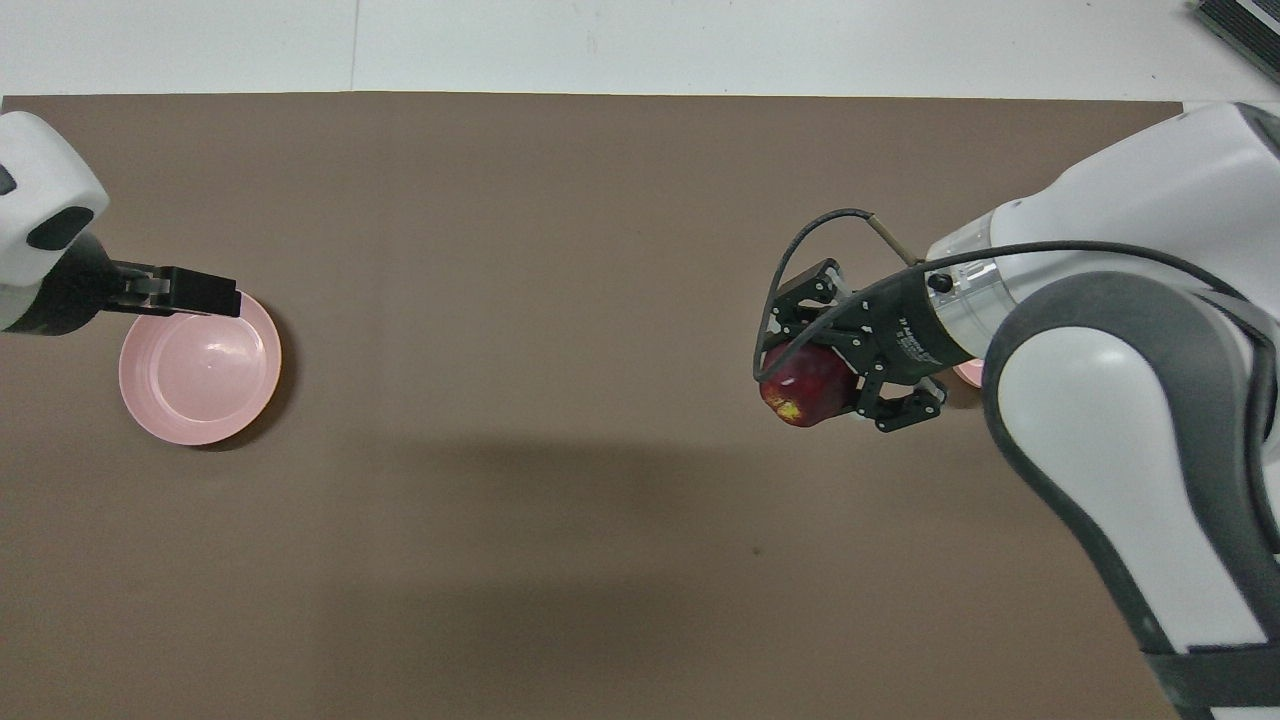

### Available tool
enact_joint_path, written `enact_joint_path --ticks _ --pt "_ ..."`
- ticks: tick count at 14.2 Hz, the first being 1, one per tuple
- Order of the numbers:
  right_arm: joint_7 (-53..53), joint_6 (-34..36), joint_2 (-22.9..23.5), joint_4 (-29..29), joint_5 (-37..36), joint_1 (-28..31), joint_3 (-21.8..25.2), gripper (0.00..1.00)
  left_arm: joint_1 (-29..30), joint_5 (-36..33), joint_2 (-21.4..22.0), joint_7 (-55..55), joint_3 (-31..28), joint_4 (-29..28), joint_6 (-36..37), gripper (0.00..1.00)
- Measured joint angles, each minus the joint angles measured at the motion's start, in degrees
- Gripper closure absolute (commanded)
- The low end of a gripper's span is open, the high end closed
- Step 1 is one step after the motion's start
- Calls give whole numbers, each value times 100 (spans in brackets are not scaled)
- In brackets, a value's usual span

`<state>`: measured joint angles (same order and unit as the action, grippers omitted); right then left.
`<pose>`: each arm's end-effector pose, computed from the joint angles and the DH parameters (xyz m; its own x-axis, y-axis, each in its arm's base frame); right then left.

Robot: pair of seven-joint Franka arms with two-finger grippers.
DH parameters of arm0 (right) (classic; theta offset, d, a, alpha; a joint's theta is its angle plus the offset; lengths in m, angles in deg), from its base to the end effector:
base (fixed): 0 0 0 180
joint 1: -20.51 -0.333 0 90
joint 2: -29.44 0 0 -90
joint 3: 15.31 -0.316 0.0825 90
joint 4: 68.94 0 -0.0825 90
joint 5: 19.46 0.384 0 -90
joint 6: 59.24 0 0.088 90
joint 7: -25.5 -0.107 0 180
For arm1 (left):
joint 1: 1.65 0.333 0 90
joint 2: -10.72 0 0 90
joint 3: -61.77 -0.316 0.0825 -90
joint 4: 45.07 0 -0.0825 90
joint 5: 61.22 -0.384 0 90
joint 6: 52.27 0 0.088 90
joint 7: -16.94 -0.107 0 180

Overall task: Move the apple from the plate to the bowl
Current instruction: 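Carry the apple to the bowl with the right gripper while the left gripper withdraws, then lower the apple into the pink bowl with the right gripper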

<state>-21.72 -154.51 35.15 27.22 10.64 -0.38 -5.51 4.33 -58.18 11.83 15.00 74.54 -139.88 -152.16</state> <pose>0.5626 0.1646 0.5375 0.7168 -0.5455 -0.4343 -0.6742 -0.7012 -0.2318 0.5594 -0.0726 0.6110 0.9838 -0.1424 0.1087 -0.1480 -0.9880 0.0450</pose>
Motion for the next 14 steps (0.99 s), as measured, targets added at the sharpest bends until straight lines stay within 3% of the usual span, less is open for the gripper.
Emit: enact_joint_path --ticks 2,4,8,14 --pt "691 171 -9 -20 -357 305 8 100 -40 -141 -165 -71 -129 456 534 0" --pt "1463 244 -7 -18 -756 628 17 100 -319 -160 -246 -342 -610 805 994 0" --pt "3132 171 19 16 -1642 1188 34 100 -707 -160 -238 -730 -1271 1095 1452 0" --pt "4733 -1123 444 405 -2408 1735 34 100 -726 -160 -116 -727 -1287 979 1568 0"
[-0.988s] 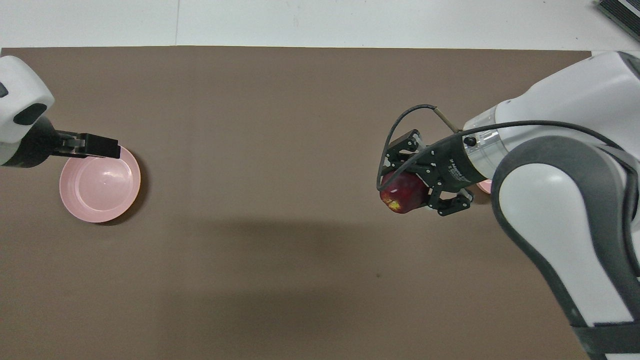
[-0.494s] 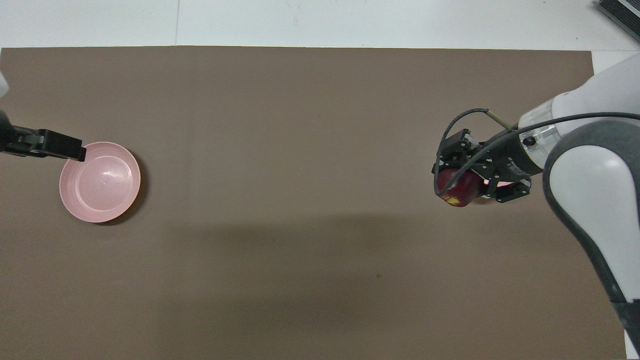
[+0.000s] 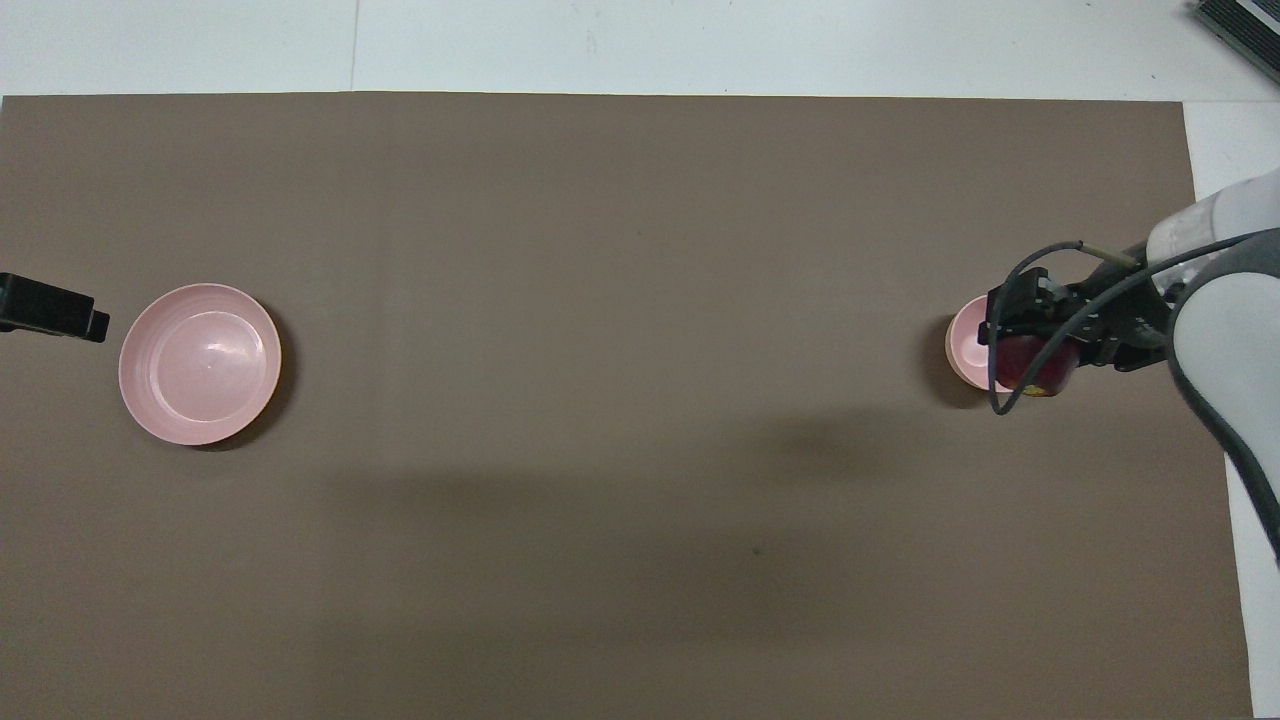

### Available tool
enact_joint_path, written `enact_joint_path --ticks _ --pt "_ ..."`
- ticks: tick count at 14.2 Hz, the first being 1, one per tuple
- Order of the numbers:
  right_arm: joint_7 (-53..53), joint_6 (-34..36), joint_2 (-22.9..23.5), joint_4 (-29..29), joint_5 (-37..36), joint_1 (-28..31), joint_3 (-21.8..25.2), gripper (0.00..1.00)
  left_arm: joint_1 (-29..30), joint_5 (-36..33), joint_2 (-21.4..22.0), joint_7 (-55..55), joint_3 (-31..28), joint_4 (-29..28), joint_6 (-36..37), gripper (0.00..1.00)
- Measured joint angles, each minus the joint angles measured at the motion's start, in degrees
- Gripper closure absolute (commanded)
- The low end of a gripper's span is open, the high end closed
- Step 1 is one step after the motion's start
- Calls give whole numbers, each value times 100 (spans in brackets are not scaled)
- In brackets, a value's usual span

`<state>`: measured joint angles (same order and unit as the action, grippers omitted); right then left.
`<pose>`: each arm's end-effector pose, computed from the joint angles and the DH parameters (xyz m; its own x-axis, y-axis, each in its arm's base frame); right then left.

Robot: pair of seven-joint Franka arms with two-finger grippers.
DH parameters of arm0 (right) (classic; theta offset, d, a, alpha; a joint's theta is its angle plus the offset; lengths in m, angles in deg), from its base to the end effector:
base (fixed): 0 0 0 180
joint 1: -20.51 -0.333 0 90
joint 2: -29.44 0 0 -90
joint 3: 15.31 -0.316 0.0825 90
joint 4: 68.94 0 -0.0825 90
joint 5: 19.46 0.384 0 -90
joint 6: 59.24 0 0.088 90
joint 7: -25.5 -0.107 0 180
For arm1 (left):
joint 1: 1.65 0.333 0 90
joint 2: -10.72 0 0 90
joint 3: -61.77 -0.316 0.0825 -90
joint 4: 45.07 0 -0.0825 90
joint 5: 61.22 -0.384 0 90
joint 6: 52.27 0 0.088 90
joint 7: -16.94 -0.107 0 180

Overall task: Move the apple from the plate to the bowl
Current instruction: 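Lower the apple into the pink bowl with the right gripper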

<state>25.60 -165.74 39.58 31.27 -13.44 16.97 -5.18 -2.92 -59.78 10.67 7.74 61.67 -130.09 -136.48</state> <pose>0.6035 -0.0558 0.4624 0.9878 -0.1417 -0.0648 -0.1460 -0.9870 -0.0677 0.5445 -0.0140 0.6559 0.9832 -0.1824 -0.0108 -0.1821 -0.9829 0.0271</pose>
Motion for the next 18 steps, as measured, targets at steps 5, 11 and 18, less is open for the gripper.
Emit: enact_joint_path --ticks 5,11,18 --pt "343 -787 559 40 -736 -144 -79 100 -14 0 33 3 1 -15 105 0" --pt "421 -1068 755 195 -744 -212 -83 100 -160 0 149 126 -3 -19 245 0" --pt "688 -1405 760 608 -745 -215 -83 100 -154 -1 150 135 -58 -19 246 0"
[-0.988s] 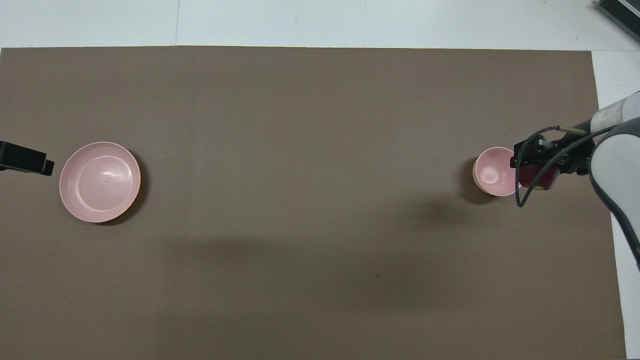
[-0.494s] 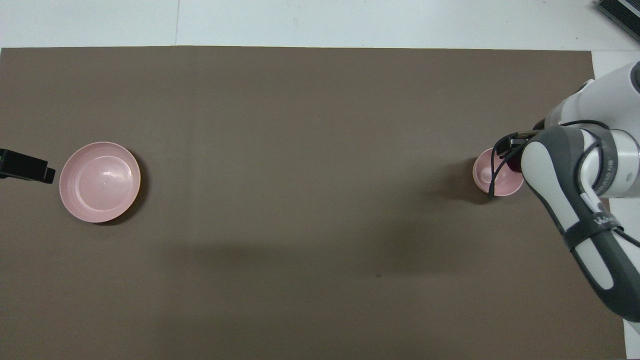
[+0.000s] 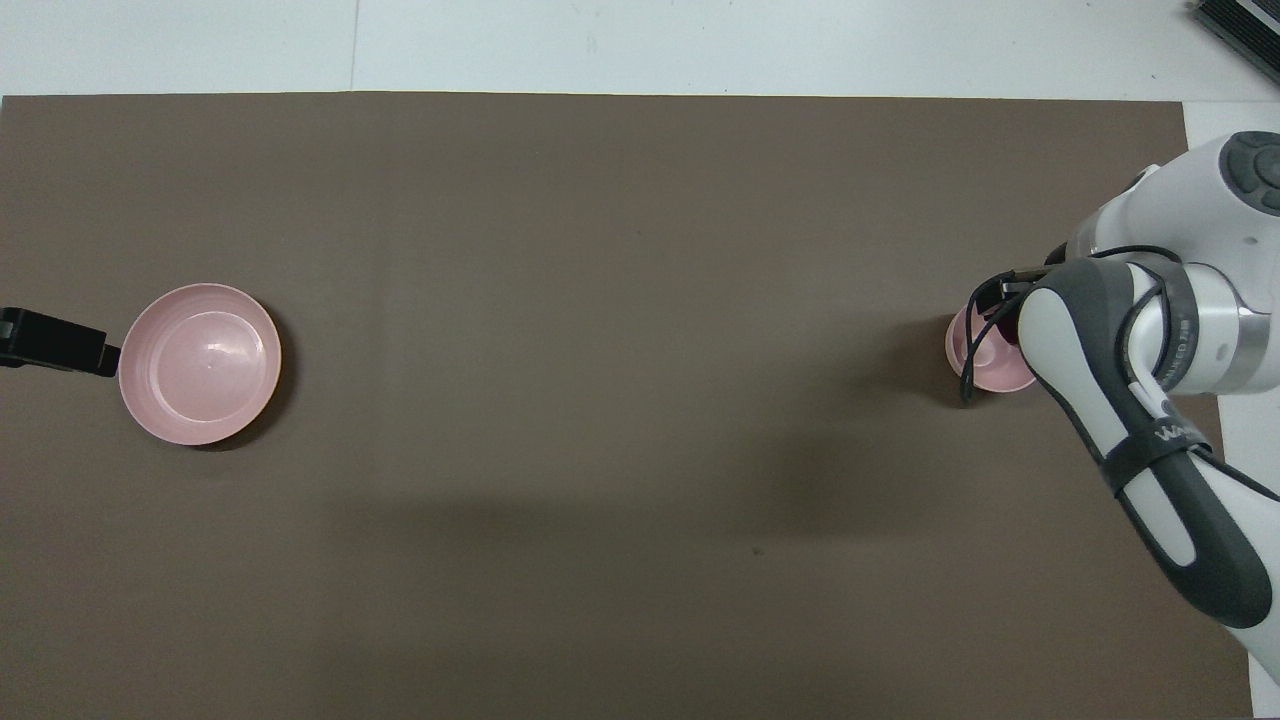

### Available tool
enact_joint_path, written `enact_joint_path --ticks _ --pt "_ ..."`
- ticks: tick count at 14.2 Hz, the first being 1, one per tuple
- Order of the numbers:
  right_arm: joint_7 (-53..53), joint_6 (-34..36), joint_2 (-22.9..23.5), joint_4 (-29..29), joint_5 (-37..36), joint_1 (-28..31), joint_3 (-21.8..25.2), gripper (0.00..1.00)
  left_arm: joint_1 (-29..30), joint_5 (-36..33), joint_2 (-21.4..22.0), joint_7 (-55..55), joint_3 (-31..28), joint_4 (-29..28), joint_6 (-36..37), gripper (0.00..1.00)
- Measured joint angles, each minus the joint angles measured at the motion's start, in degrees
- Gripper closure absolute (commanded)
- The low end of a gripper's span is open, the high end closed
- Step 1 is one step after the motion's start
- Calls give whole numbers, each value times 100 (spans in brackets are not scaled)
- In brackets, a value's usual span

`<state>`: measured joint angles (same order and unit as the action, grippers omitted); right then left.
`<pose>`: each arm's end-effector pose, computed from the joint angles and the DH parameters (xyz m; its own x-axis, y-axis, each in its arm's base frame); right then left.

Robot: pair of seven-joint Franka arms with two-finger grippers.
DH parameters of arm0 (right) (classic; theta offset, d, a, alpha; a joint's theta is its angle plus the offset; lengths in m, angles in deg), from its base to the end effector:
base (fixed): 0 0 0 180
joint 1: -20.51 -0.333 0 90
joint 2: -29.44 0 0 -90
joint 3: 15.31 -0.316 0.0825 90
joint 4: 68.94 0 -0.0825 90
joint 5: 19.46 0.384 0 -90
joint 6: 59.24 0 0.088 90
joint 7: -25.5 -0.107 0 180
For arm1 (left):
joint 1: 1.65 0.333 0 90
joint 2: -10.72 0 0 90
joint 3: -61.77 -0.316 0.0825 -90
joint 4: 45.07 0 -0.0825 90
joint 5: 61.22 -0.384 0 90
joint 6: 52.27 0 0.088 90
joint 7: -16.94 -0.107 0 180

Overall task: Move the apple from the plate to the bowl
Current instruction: 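Lower the apple into the pink bowl with the right gripper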

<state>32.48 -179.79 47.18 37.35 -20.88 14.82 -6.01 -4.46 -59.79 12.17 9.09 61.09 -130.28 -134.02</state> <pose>0.6196 -0.0346 0.3526 0.9950 0.0759 -0.0656 0.0800 -0.9948 0.0623 0.5310 -0.0226 0.6648 0.9838 -0.1768 -0.0313 -0.1759 -0.9840 0.0297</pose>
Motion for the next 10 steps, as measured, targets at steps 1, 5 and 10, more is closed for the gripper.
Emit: enact_joint_path --ticks 1,5,10 --pt "6 -4 0 19 0 0 0 100 0 0 0 1 0 0 0 0" --pt "7 -43 0 104 0 0 0 100 0 0 0 3 0 0 0 0" --pt "7 -136 31 171 0 -2 0 92 0 0 0 4 0 0 0 0"
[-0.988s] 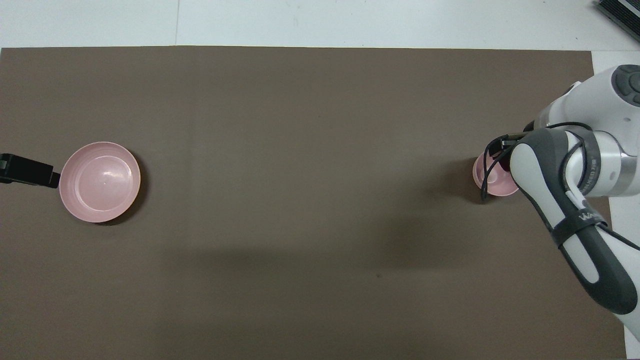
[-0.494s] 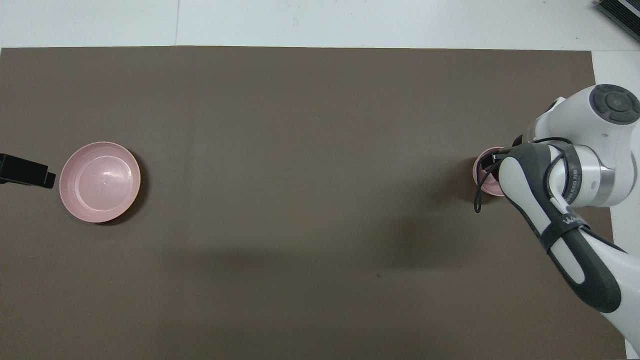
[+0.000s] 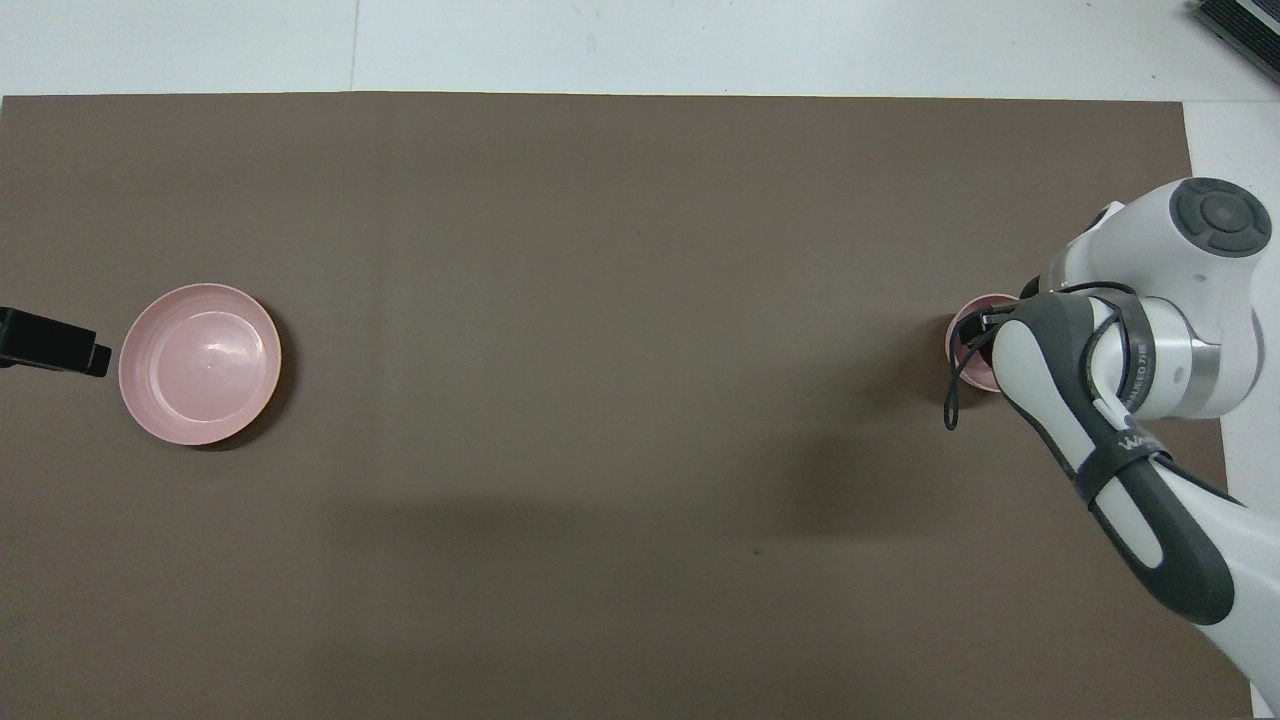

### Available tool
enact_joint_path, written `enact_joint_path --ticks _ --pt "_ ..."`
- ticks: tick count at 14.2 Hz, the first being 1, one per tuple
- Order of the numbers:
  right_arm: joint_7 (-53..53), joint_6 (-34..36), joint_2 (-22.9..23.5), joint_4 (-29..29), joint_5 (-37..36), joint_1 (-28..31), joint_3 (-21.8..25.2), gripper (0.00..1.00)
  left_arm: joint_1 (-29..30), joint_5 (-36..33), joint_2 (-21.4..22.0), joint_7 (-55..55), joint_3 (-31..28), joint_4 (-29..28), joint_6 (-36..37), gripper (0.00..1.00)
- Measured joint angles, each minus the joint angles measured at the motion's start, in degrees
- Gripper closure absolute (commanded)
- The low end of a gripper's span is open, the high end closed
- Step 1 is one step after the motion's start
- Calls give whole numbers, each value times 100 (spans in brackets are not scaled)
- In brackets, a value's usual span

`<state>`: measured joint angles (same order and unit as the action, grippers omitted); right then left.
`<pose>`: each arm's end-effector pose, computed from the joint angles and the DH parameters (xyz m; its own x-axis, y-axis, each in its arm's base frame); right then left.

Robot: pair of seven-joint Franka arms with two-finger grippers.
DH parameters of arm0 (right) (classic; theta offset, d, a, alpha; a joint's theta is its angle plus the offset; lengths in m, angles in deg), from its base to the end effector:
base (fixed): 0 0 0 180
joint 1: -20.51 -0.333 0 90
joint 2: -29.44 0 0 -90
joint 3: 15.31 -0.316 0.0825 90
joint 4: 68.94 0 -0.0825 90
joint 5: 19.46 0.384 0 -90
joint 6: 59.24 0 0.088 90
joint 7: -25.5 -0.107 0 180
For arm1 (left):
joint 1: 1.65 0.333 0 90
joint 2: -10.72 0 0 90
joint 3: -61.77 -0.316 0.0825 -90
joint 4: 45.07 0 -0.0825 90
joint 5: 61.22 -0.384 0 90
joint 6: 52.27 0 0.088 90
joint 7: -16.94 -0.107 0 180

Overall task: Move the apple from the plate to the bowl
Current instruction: 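Lower the apple into the pink bowl with the right gripper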

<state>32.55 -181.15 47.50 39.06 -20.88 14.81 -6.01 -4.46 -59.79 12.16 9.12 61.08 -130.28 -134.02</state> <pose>0.6144 -0.0347 0.3379 0.9940 0.0775 -0.0773 0.0823 -0.9947 0.0611 0.5310 -0.0225 0.6647 0.9839 -0.1761 -0.0315 -0.1752 -0.9841 0.0297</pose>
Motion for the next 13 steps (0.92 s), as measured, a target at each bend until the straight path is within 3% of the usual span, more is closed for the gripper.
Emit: enact_joint_path --ticks 6,13 --pt "0 -49 89 8 0 -9 0 73 0 0 0 2 -3 0 0 0" --pt "0 -60 124 8 0 -12 0 23 0 0 0 2 -3 0 0 0"
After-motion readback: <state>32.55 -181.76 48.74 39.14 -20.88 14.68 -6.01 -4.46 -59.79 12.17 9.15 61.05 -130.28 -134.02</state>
